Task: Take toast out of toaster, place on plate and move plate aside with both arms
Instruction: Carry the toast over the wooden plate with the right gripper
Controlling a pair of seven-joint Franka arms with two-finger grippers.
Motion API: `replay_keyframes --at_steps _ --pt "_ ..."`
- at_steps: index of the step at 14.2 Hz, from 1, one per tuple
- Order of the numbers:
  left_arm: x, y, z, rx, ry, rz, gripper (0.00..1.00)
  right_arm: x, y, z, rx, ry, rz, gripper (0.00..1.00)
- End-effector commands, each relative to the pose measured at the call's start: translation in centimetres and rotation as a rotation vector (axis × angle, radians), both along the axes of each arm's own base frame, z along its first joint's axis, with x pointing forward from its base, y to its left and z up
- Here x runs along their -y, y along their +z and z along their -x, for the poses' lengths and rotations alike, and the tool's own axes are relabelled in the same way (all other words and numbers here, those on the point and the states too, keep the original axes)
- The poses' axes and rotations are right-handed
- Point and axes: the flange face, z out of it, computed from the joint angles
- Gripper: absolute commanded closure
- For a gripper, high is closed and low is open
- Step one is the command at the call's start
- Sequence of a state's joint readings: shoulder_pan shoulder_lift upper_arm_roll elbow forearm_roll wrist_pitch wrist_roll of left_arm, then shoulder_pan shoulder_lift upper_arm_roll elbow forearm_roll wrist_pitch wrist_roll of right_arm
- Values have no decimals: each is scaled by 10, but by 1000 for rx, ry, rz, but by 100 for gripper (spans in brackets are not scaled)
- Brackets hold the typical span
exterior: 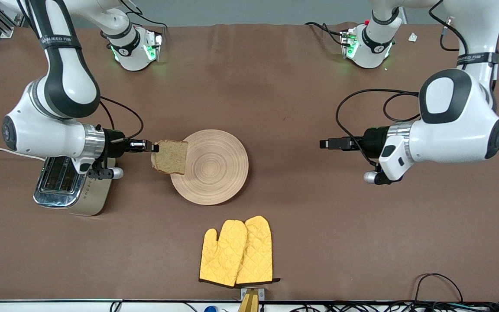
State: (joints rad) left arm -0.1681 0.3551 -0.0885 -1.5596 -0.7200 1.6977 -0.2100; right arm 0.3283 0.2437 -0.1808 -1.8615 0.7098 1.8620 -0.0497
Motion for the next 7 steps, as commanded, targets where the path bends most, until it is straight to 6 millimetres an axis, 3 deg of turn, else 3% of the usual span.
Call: replay_keyframes --at_steps 1,7 --pt "13 -21 1 -45 10 16 0 -2 -6 15 22 -26 -92 100" --pt "49 -109 25 -148 30 37 0 -50 -41 27 57 -19 -98 100"
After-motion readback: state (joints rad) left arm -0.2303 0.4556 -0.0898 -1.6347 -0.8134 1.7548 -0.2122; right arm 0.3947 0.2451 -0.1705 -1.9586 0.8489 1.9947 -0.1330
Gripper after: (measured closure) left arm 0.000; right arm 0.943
